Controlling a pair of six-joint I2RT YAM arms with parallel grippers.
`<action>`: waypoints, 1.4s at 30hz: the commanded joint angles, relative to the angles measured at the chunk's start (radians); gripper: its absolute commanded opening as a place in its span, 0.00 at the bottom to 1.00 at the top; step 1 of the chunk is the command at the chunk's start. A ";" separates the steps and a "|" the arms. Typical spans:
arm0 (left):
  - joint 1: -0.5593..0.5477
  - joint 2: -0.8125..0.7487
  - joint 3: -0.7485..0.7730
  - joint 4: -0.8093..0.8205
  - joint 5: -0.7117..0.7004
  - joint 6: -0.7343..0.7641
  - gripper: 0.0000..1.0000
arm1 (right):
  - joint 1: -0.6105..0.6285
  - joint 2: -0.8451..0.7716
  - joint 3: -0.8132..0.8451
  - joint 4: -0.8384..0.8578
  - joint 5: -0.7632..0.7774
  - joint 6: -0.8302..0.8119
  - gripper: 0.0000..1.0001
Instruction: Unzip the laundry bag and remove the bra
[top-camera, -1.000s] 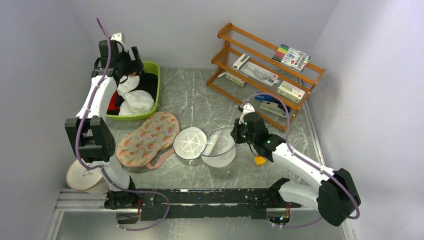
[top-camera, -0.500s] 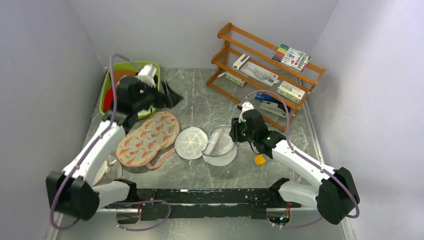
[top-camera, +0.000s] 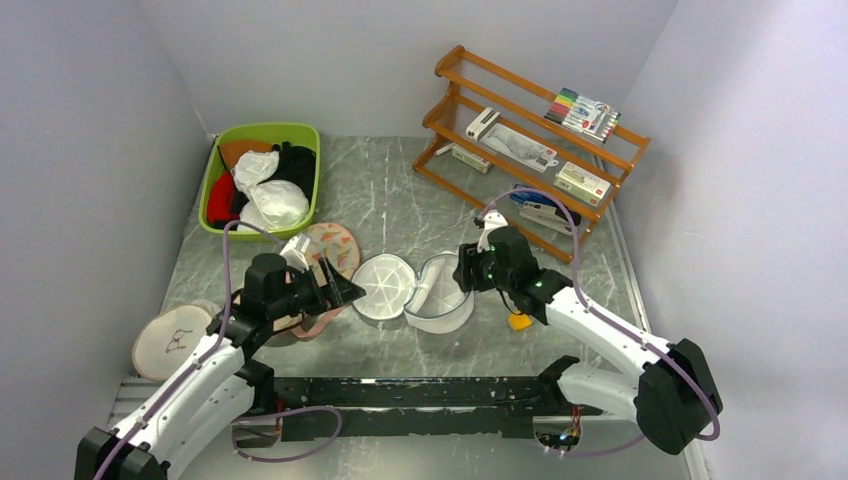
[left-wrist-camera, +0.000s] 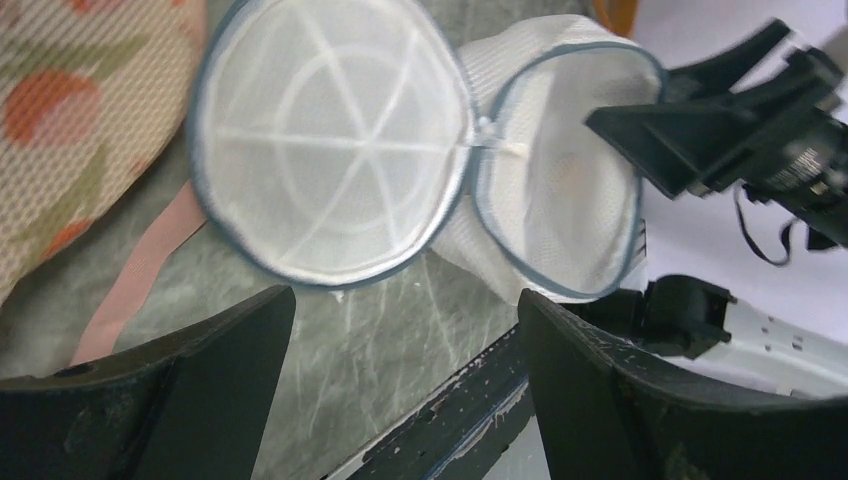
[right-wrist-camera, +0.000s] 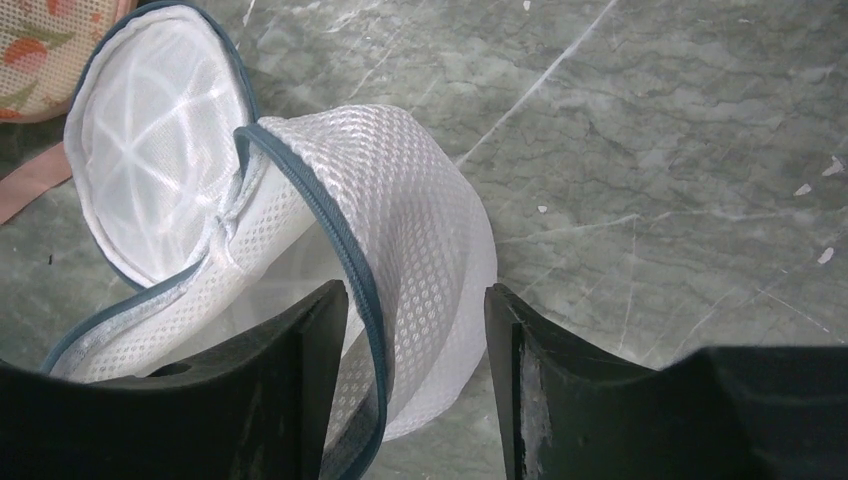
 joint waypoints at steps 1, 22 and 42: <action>-0.007 -0.038 -0.080 -0.012 -0.099 -0.138 0.94 | -0.007 -0.053 -0.026 0.024 -0.006 -0.012 0.55; -0.007 0.419 -0.230 0.597 -0.112 -0.195 0.57 | -0.007 -0.073 -0.056 0.031 -0.026 0.010 0.54; -0.007 0.189 0.071 0.161 -0.239 0.040 0.07 | -0.007 -0.043 -0.104 0.183 -0.078 0.066 0.41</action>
